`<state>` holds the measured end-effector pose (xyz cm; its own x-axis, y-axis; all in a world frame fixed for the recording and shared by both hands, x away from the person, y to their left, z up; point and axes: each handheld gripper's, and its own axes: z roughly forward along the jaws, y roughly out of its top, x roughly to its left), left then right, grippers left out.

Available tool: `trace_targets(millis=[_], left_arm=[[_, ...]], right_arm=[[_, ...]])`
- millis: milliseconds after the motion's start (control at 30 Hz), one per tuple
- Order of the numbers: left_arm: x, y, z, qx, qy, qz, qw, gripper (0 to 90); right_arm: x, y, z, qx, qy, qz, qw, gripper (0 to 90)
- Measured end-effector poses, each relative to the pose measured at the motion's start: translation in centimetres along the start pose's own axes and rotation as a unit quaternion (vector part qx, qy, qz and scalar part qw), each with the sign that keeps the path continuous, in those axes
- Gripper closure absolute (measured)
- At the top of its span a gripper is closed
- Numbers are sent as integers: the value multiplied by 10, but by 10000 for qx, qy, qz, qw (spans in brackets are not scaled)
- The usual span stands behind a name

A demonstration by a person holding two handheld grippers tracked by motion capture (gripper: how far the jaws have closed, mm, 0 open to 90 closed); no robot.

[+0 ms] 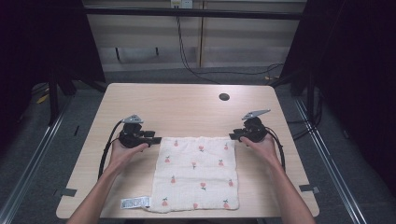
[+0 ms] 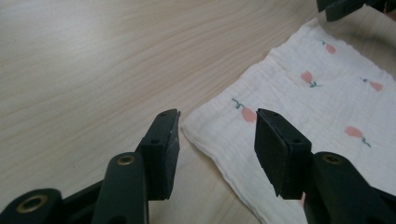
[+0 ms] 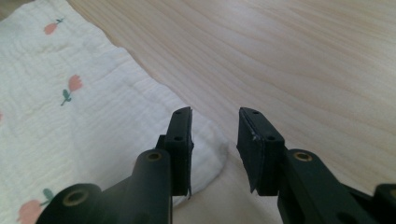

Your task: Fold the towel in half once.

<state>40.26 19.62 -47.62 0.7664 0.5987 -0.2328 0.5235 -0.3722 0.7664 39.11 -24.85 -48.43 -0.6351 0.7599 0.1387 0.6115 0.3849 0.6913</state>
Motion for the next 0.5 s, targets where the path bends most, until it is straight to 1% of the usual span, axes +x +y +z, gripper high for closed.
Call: trace_targets(millis=[33,67,100,133,167,200,233,333,367,400,433,467,500], left_arm=[[0,3,1,23,-3,-14,10000,493],[-1,4,1,-38,21,-22,10000,484],[-1,5,1,-66,-12,-4,10000,488],[-1,6,1,-59,27,33,10000,496],[-1,6,1,-59,27,33,10000,494],[-1,6,2,-26,58,46,10000,494],[2,4,4,1,97,15,10000,495],[5,3,7,28,149,14,9999,485],[10,2,15,86,207,-109,9997,454],[10,2,15,86,207,-109,9997,445],[12,2,22,180,168,-79,9997,458],[13,1,26,238,189,-49,9995,462],[14,1,28,232,171,-74,9996,463]], right_arm=[[-1,-1,3,-14,50,-21,10000,657],[-2,-2,6,66,66,-15,10000,657],[-1,-2,9,157,15,-30,9999,664],[-1,-2,11,168,-41,-32,9998,672],[-1,-3,14,101,38,-37,9999,683],[-1,-3,14,101,38,-37,9999,683],[2,-4,18,213,-13,-103,9997,713],[3,-4,20,182,-41,-112,9998,723],[3,-4,20,163,-32,-71,9998,775],[3,-4,20,175,-51,-76,9998,806],[4,-4,20,194,-64,-76,9998,838],[4,-4,20,191,-20,-70,9998,859],[4,-4,20,208,-15,-57,9998,870]])
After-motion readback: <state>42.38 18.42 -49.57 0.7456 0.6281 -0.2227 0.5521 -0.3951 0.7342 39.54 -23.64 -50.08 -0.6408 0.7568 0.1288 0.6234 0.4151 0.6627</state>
